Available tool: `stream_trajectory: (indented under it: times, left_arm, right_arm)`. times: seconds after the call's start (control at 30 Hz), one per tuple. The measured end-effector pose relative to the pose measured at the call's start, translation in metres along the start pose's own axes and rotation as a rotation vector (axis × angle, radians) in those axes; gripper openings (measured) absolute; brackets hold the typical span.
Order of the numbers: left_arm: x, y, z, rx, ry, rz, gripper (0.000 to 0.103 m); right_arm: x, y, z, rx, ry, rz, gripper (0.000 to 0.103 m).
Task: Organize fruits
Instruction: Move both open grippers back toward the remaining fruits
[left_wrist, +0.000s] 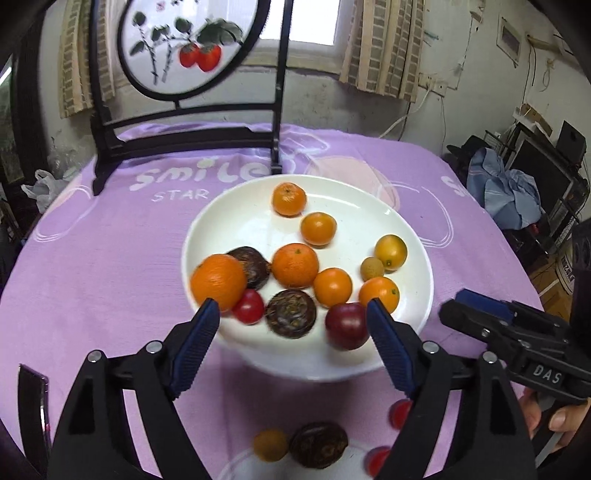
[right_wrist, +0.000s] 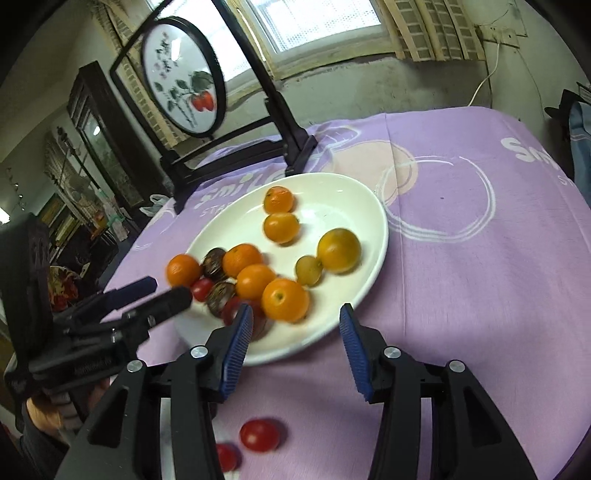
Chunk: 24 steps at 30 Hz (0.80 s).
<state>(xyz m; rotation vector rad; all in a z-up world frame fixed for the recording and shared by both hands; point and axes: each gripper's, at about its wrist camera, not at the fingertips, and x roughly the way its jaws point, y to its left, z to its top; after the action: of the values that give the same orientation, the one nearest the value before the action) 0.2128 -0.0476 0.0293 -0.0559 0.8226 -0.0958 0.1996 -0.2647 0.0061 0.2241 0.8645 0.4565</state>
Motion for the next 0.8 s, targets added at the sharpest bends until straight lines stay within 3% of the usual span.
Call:
stream_trajectory:
  times: [0.23,0.4,0.63,0.8]
  left_arm:
    - [-0.038,0.031,-0.029,-0.02,-0.034,0.055,0.084]
    - [-0.058,0.046,-0.061,-0.056,-0.038,0.038,0.085]
    - [-0.061,0.053,-0.092,-0.076,-0.012,0.008,0.087]
    - [-0.051,0.053,-0.099,-0.018,-0.065,0.022,0.089]
  right_arm:
    - [-0.019,0.014,-0.042,-0.041,0.03,-0.018,0.051]
    - [-0.041,0.027,-0.068,-0.041,0.015,-0.015,0.054]
    - [-0.05,0.056,-0.108,-0.096,0.03,-0.04,0.054]
    - [-0.033,0.074,-0.13,-0.16,0.11,-0.118,0.054]
